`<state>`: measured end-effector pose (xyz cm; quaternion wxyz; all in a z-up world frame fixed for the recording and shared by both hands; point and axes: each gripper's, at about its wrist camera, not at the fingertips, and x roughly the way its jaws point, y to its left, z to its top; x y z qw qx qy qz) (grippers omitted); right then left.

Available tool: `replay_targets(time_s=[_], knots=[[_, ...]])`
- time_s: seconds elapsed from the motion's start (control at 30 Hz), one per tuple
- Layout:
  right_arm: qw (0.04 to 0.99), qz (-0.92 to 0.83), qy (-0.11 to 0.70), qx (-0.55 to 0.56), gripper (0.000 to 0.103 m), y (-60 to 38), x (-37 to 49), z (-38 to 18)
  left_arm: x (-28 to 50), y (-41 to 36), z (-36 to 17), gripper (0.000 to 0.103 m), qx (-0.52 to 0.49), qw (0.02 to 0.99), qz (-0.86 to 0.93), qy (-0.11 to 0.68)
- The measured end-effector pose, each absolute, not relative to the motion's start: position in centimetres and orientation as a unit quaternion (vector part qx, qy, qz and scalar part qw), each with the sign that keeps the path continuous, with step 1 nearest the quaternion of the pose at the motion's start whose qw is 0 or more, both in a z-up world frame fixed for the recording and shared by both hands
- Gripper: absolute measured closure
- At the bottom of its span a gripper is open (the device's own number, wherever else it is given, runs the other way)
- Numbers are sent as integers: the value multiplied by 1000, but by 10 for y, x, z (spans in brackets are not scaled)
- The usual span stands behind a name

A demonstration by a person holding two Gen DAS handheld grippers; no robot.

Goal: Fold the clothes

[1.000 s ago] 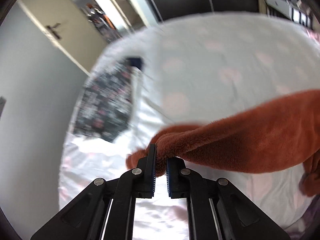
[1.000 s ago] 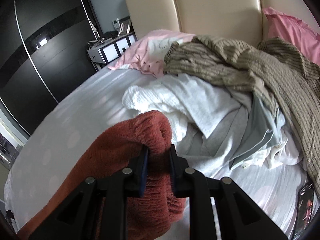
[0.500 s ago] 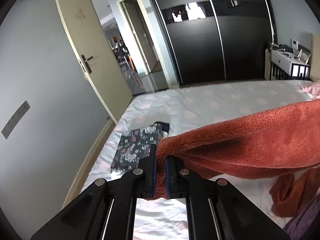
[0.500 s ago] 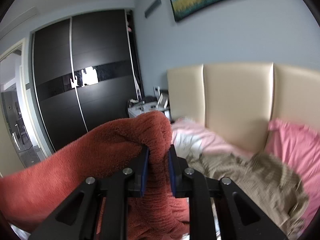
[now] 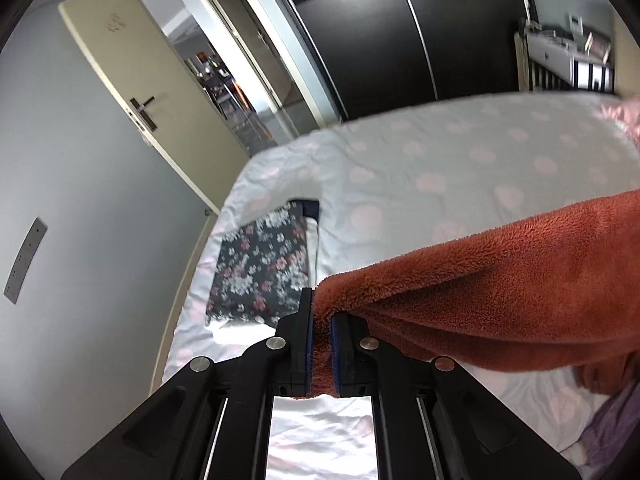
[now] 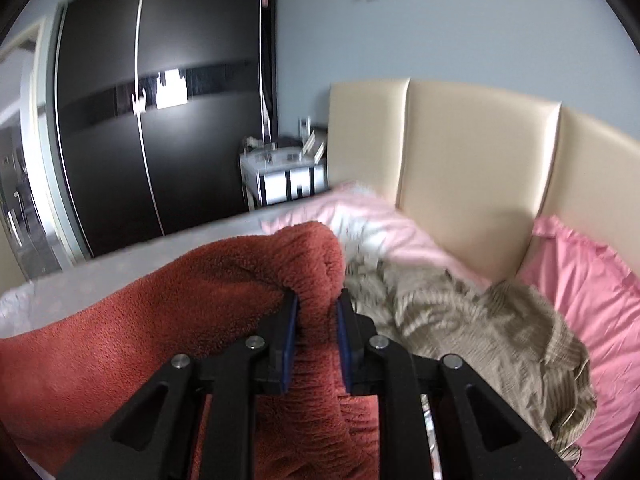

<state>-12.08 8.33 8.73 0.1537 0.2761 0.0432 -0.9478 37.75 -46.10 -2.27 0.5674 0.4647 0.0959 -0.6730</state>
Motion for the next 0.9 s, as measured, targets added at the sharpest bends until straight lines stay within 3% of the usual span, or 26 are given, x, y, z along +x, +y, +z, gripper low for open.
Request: replay_targets(time_s=[0.2, 0.5, 0.9], knots=[[147, -926, 71, 340, 86, 33, -179, 14, 350, -515, -75, 95, 500, 574, -637, 123], [153, -920, 124, 338, 86, -90, -260, -29, 298, -615, -126, 95, 553, 584, -580, 127], [117, -891, 195, 393, 86, -211, -346, -144, 216, -744, -249, 91, 636, 551, -525, 128]])
